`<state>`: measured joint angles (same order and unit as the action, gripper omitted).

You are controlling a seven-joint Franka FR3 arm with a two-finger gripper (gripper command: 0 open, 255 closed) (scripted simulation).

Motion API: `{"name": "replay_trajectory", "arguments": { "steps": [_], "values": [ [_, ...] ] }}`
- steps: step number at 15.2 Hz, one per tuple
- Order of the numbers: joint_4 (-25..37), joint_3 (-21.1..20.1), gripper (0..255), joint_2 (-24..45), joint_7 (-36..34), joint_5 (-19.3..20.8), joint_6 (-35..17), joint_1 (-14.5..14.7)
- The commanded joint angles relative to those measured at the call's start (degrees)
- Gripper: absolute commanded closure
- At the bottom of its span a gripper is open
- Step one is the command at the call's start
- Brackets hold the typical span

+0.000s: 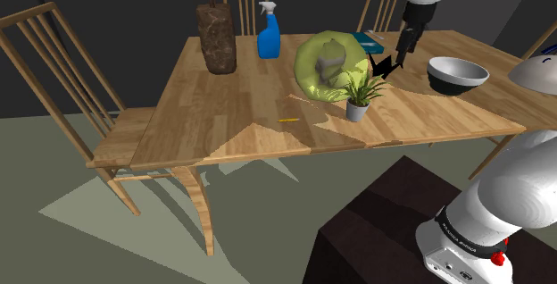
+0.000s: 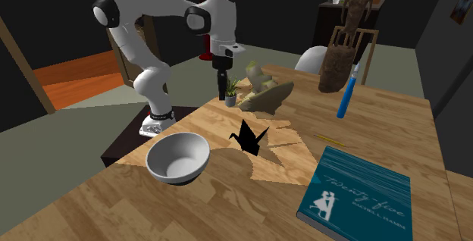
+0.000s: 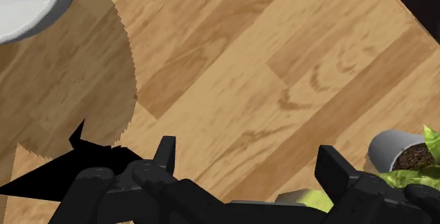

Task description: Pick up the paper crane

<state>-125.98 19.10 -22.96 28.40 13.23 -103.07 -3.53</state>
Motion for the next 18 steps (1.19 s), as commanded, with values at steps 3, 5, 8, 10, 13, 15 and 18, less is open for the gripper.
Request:
{"name": "replay_trajectory", "arguments": {
  "steps": [3,5,8,10,13,15,18],
  "values": [
    [5.1,4.3,0,8.3,7.5,-1.2,-2.9,0.0],
    [8.1,6.2,0,12.7,11.4,-2.4,-4.1,-0.1],
    [13.2,8.6,0,19.8,17.4,-5.1,-5.4,-0.7],
    [17.1,9.7,0,24.8,21.5,-7.4,-5.9,-1.6],
    [20.3,10.2,0,29.6,25.0,-9.7,-6.8,-2.8],
    [19.2,10.2,0,30.0,25.0,-9.8,-8.2,-2.8],
    [17.6,10.2,0,30.6,25.0,-10.1,-10.4,-2.9]
  ]
}}
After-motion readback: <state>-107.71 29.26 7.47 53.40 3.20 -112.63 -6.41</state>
